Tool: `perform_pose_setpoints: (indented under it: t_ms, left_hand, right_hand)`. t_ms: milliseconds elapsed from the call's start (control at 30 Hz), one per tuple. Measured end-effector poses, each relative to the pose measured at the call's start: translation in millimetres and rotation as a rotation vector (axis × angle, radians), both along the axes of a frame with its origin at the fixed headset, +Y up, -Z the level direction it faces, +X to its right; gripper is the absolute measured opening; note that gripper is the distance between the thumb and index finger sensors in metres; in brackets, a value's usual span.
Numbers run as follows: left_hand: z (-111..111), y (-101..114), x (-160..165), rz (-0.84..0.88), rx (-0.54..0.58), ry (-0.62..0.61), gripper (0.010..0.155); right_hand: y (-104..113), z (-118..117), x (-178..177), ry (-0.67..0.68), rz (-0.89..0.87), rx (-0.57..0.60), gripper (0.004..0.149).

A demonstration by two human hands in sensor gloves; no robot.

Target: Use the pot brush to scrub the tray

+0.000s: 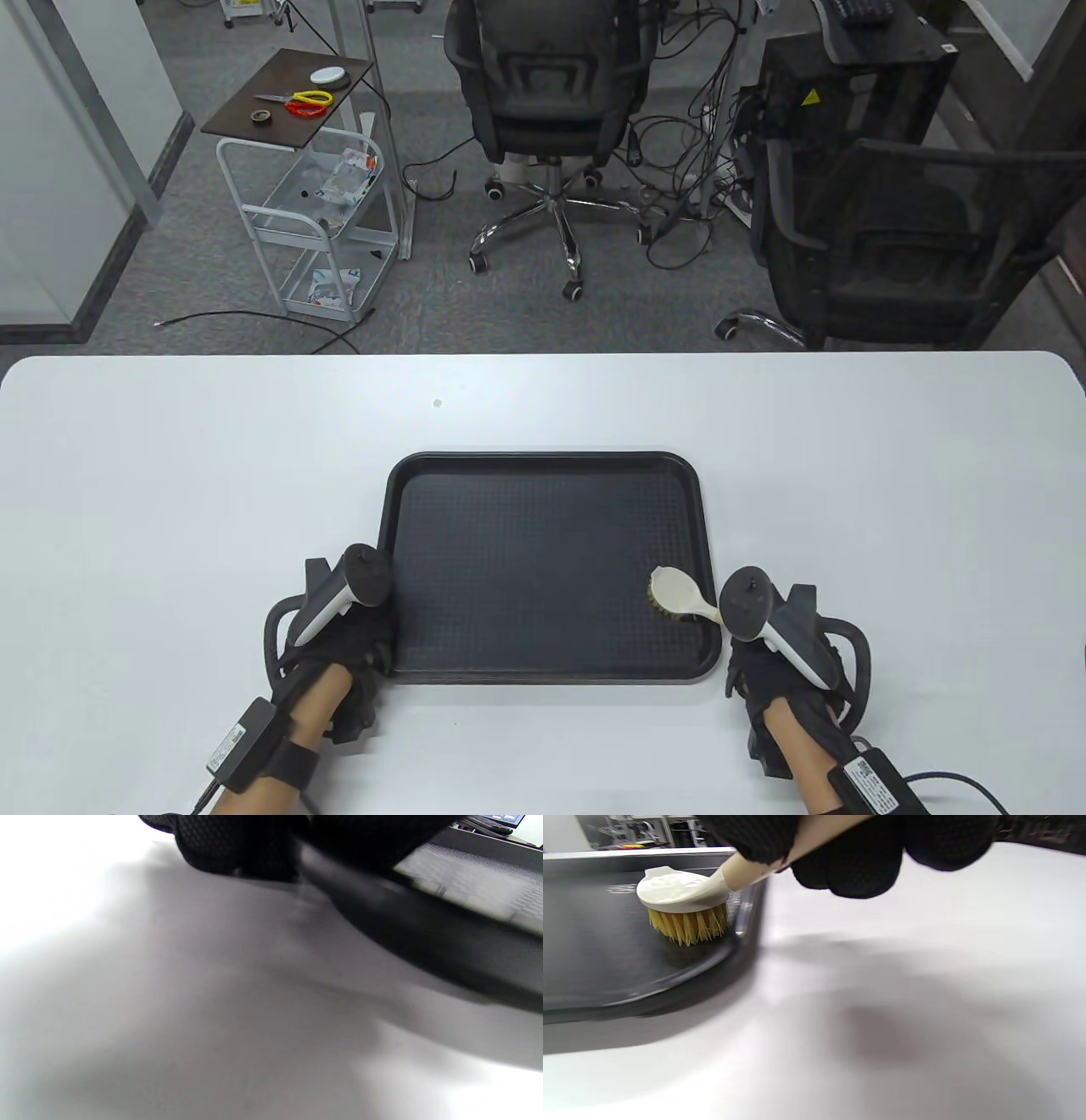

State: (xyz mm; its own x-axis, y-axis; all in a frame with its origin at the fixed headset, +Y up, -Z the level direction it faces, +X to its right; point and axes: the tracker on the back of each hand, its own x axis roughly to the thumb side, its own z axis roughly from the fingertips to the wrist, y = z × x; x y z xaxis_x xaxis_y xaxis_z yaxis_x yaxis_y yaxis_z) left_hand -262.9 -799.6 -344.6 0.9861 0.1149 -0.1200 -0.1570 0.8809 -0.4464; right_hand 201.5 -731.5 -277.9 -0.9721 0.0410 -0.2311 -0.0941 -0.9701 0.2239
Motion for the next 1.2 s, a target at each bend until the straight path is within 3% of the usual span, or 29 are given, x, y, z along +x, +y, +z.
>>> perform_pose_setpoints:
  t_ms: [167, 400, 533, 800, 1000, 1200]
  left_hand:
    - [0.0, -0.1, 0.0, 0.0, 0.0, 0.0, 0.076]
    - [0.1, 0.0, 0.2, -0.001, 0.001, -0.001, 0.076]
    - [0.3, 0.8, 0.1, -0.001, 0.0, -0.002, 0.076]
    - [0.3, 0.8, 0.2, 0.0, 0.0, -0.002, 0.076]
    - [0.2, 0.7, -0.3, 0.006, -0.001, -0.003, 0.076]
    - [0.3, 0.9, -0.1, 0.007, -0.001, -0.004, 0.076]
  right_hand:
    - [9.8, 1.5, -8.9, 0.033, -0.028, 0.011, 0.051]
    - [29.5, 7.3, -92.3, 0.25, -0.071, 0.129, 0.051]
    - [23.2, 8.4, -148.9, 0.376, -0.104, 0.129, 0.052]
    - [-4.4, 10.9, -228.0, 0.521, -0.125, 0.07, 0.053]
    - [-13.1, 14.2, -250.1, 0.553, -0.112, 0.074, 0.053]
    - [-16.9, 14.7, -223.4, 0.532, -0.118, 0.073, 0.052]
